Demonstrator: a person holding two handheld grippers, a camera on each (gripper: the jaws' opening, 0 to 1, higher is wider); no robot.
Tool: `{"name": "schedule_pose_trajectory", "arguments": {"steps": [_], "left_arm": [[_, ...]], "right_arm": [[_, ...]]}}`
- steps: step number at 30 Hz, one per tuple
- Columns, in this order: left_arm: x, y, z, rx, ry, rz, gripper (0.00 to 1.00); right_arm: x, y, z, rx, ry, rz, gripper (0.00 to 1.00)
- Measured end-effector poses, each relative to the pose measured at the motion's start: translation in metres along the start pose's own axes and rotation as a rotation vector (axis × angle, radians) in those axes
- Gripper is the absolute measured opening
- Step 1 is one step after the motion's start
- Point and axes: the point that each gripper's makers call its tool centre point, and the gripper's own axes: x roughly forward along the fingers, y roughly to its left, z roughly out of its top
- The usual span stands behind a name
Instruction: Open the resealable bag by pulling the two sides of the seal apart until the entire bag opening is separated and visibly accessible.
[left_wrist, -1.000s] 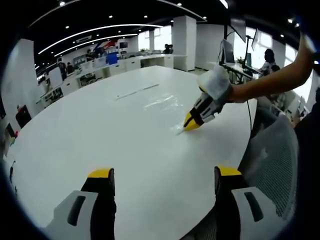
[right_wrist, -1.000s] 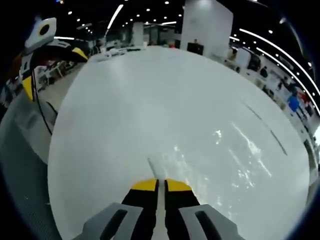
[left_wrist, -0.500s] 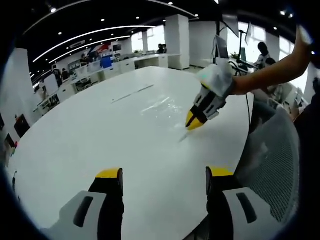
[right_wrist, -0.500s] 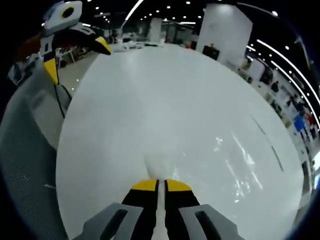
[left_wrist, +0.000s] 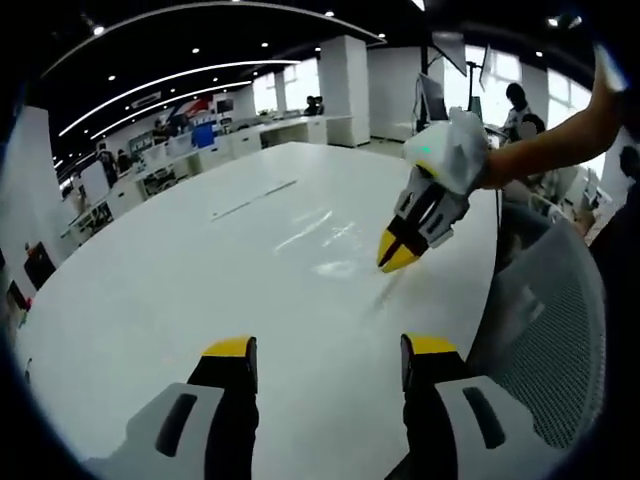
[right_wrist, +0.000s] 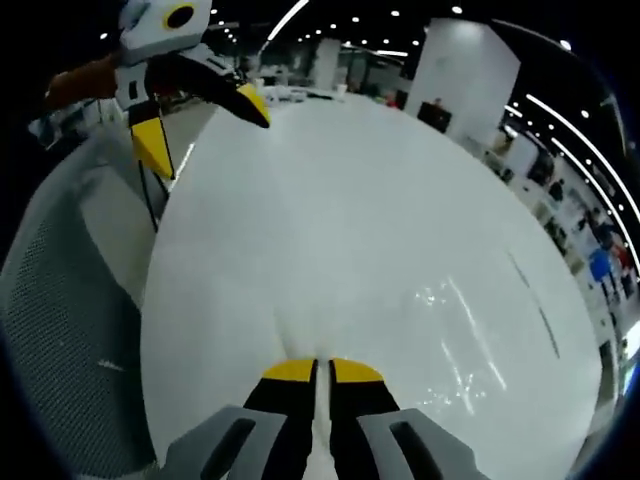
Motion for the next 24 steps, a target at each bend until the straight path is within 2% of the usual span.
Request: {"name": "schedule_pose_trajectory", "arguments": {"steps": [3,7,10,11,21,24], "left_arm": [[0.003,-0.005,0.002,0.026,0.009,-0.019,0.51],[0.007,-0.014,0.007,0.103,0.018,-0.043,0.45],[0.01,-0.015,0.002,0.242,0.083,-0.03,0.46],[0.012,-0.016,0.001,0.261,0.09,-0.028,0.47],[0.021,-0.034,0.004,0.301,0.076,-0.077,0.42],[0.024,-0.041,0.008,0.347,0.069,-0.098,0.38]], "right_arm": [[-0.003,0.004,0.002,-0.003,-0.005,0.002,0.0],[-0.007,0.01,0.004,-0.01,-0.007,0.006,0.0],[-0.01,0.015,0.005,-0.009,-0.009,0.007,0.0],[-0.01,0.016,0.005,-0.009,-0.01,0.007,0.0],[-0.021,0.038,0.009,-0.004,-0.026,0.015,0.0],[-0.023,0.043,0.011,-0.011,-0.029,0.025,0.0]]}}
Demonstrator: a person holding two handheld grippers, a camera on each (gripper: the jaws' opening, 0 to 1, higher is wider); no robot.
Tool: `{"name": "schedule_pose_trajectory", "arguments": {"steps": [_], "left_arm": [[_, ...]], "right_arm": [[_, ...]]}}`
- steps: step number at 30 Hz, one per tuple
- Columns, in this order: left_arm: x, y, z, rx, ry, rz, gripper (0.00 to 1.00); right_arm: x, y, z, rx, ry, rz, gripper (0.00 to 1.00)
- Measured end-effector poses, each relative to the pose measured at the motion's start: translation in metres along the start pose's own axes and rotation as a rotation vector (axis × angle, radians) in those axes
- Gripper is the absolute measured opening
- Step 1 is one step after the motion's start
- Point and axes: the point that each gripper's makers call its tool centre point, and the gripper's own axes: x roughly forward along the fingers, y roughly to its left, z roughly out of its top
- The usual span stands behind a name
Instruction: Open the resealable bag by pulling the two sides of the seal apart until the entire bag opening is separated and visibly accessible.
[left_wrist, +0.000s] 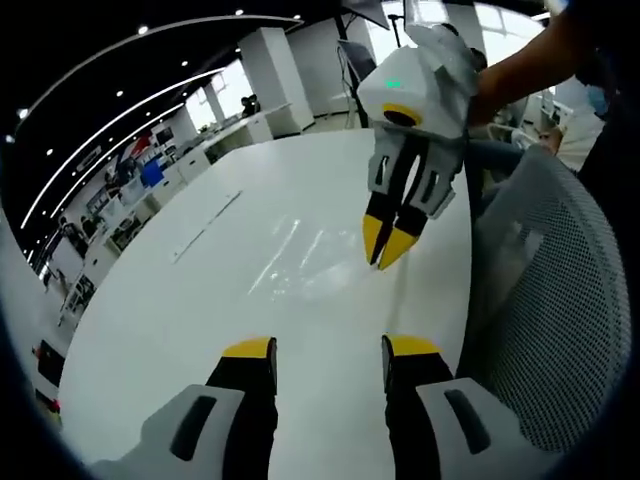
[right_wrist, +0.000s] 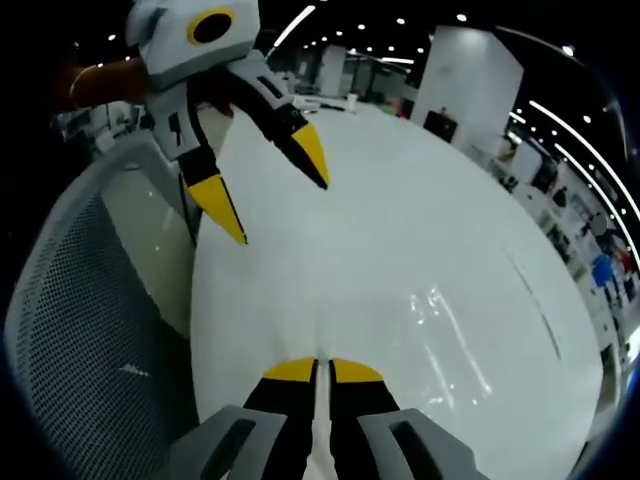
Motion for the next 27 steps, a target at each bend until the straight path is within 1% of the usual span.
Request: {"name": "schedule_pose_trajectory", "arguments": {"steps": [2,7,11,13,15,18,20,25,27], "left_arm": [[0.003,-0.003,0.003,0.026,0.0,-0.014,0.38],[0.009,-0.012,0.008,0.05,-0.006,-0.056,0.37],[0.012,-0.017,0.009,0.082,-0.006,-0.066,0.33],[0.015,-0.018,0.012,0.106,-0.027,-0.065,0.29],[0.017,-0.019,0.011,0.106,-0.024,-0.075,0.25],[0.019,-0.021,0.01,0.162,-0.011,-0.077,0.25],[0.02,-0.022,0.011,0.177,-0.012,-0.084,0.24],[0.023,-0.027,0.014,0.218,-0.014,-0.113,0.2],[0.024,-0.033,0.017,0.206,-0.028,-0.146,0.14]], "right_arm": [[-0.001,0.002,0.001,-0.004,-0.002,0.005,0.0],[-0.002,0.006,0.003,-0.016,0.0,0.014,0.0],[-0.004,0.009,0.004,-0.025,0.0,0.02,0.0],[-0.004,0.011,0.005,-0.028,-0.001,0.024,0.0],[-0.004,0.013,0.005,-0.036,0.0,0.03,0.0],[-0.005,0.017,0.004,-0.053,0.008,0.04,0.0],[-0.005,0.018,0.005,-0.057,0.007,0.045,0.0],[-0.006,0.019,0.007,-0.06,0.002,0.046,0.0],[-0.007,0.019,0.008,-0.06,-0.001,0.047,0.0]]}}
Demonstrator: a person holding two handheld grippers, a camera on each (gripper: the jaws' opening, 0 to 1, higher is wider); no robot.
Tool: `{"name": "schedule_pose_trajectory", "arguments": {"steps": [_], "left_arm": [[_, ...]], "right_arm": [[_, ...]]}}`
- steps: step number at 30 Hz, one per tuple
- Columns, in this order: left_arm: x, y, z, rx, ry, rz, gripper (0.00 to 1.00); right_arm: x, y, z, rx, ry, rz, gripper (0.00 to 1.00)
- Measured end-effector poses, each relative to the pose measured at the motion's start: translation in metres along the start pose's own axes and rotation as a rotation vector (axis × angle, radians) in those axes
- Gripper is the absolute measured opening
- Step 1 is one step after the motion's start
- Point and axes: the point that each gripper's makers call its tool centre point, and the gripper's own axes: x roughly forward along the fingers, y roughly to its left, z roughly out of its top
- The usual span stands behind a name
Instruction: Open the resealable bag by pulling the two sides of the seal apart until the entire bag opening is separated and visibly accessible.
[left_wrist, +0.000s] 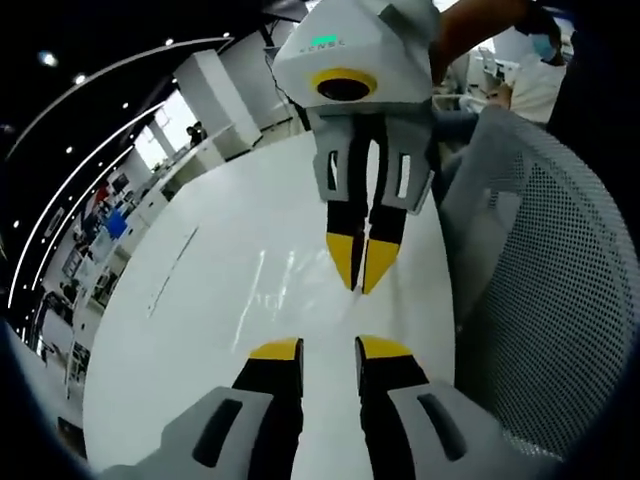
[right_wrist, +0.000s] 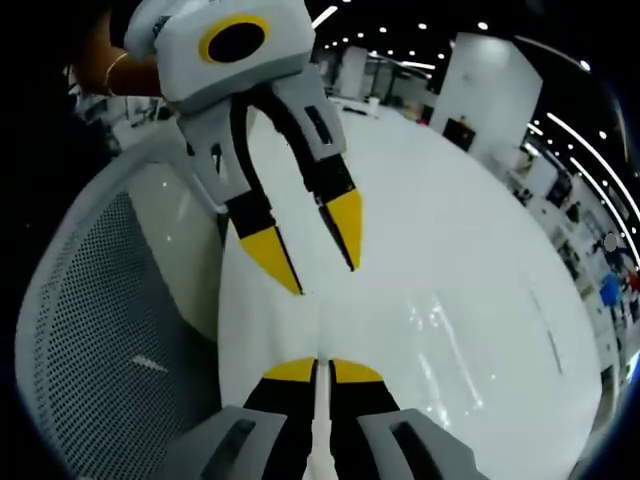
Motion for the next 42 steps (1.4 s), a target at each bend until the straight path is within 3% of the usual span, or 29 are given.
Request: {"name": "schedule_pose_trajectory", "arguments": {"steps": [2,17,30,42], "left_arm": [[0.002,0.0,0.001,-0.005,-0.004,-0.004,0.09],[0.012,-0.01,0.004,0.112,0.024,-0.091,0.05],[0.015,-0.017,0.009,0.173,0.003,-0.12,0.0],[0.013,-0.026,0.012,0.205,-0.023,-0.16,0.0]], "right_arm": [[0.0,0.0,0.001,-0.002,-0.002,0.0,0.0],[-0.003,0.008,0.004,-0.033,-0.005,0.028,0.0],[-0.004,0.005,0.003,-0.037,-0.006,-0.006,0.01],[0.004,0.012,0.007,-0.126,0.009,-0.009,0.0]]}}
